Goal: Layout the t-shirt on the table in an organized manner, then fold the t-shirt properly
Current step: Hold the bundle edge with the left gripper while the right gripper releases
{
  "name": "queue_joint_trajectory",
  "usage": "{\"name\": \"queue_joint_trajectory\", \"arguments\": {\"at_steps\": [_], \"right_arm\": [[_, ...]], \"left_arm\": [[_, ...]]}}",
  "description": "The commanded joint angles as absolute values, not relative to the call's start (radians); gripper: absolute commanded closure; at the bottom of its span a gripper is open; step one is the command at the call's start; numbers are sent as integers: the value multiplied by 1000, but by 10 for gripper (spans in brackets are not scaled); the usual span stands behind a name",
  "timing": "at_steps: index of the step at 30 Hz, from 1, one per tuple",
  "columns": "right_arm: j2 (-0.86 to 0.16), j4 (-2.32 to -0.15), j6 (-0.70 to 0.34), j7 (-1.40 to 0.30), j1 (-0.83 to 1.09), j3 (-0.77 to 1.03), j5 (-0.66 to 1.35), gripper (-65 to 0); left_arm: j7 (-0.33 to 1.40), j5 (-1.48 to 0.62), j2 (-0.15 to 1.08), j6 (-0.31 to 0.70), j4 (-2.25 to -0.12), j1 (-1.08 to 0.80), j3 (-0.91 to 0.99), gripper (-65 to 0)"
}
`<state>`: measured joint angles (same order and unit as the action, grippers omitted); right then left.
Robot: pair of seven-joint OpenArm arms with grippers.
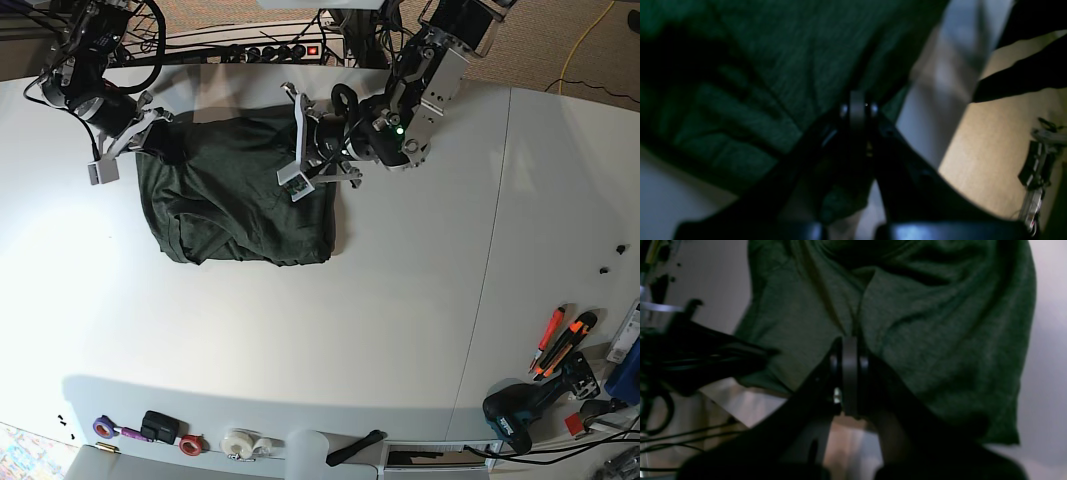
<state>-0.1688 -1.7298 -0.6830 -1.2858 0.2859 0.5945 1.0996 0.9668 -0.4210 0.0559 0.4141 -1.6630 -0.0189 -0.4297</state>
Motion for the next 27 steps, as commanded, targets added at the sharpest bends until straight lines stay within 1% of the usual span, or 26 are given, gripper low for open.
{"name": "queue_joint_trajectory", "arguments": {"at_steps": [1,4,7,11,21,27], "right_arm": [[-183,-1748,-698,-1264,280,612,1151,0],[-183,-1748,-698,-1264,280,640,1168,0],[-183,-1748,-698,-1258,280,668,1133,0],[-182,-1747,-698,-1190,280,673,998,0],[-184,-1740,-698,-1087,279,617,771,0],[-248,-1636,-698,-1062,270,609,724,0]], "left_arm": [[941,-424,48,414,-1678,-6,-429,0],[942,-422,48,415,-1676,-6,-429,0],[941,-422,48,415,-1671,-6,-429,0],[942,-423,47,416,-1668,-6,-429,0],[950,-422,48,415,-1668,-6,-429,0],[952,-422,48,415,-1668,-10,-429,0]]}}
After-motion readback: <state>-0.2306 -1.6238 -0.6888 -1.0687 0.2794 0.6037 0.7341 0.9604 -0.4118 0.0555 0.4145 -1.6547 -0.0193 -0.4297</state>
